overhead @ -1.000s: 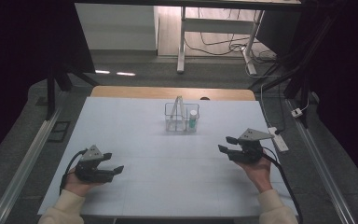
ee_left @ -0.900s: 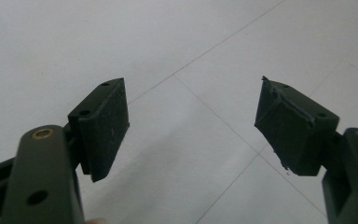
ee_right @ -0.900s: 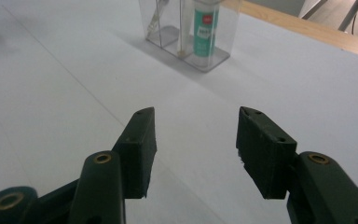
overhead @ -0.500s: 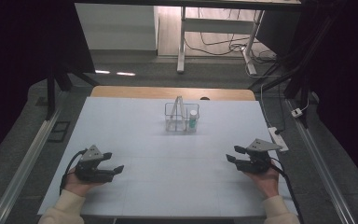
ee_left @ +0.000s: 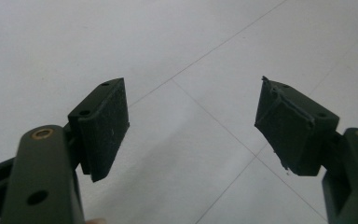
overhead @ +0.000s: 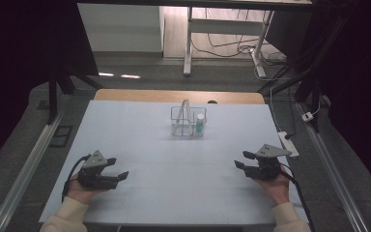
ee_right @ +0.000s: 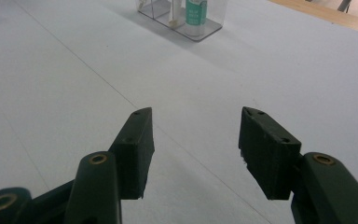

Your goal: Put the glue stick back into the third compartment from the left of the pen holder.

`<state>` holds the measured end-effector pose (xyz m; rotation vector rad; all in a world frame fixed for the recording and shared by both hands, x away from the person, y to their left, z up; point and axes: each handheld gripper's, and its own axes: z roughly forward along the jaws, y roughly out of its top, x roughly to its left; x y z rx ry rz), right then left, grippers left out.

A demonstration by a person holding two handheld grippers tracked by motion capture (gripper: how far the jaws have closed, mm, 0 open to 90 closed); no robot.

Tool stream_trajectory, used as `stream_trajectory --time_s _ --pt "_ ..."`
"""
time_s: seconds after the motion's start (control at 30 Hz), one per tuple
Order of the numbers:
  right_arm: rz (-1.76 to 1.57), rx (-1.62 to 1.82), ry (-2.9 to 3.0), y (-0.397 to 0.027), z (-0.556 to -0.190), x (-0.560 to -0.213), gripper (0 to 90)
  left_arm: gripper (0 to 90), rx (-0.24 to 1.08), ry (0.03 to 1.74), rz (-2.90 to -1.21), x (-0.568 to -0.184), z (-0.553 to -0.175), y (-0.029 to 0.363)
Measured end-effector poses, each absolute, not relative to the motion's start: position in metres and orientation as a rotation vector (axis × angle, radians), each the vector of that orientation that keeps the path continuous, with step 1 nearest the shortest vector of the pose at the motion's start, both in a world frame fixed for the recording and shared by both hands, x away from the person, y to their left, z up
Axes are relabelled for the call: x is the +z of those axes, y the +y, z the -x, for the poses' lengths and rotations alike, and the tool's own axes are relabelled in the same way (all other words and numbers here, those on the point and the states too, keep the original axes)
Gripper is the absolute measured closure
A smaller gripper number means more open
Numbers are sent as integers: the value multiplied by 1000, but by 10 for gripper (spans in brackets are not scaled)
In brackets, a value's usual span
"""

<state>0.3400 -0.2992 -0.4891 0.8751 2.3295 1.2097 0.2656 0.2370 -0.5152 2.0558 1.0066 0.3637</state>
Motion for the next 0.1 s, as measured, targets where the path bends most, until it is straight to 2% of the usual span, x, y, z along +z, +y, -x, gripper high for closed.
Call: stream_trajectory --time_s 0.1 --pt "-871 1207 2334 -299 -340 -490 439 254 365 1007 -2055 -515 -266 237"
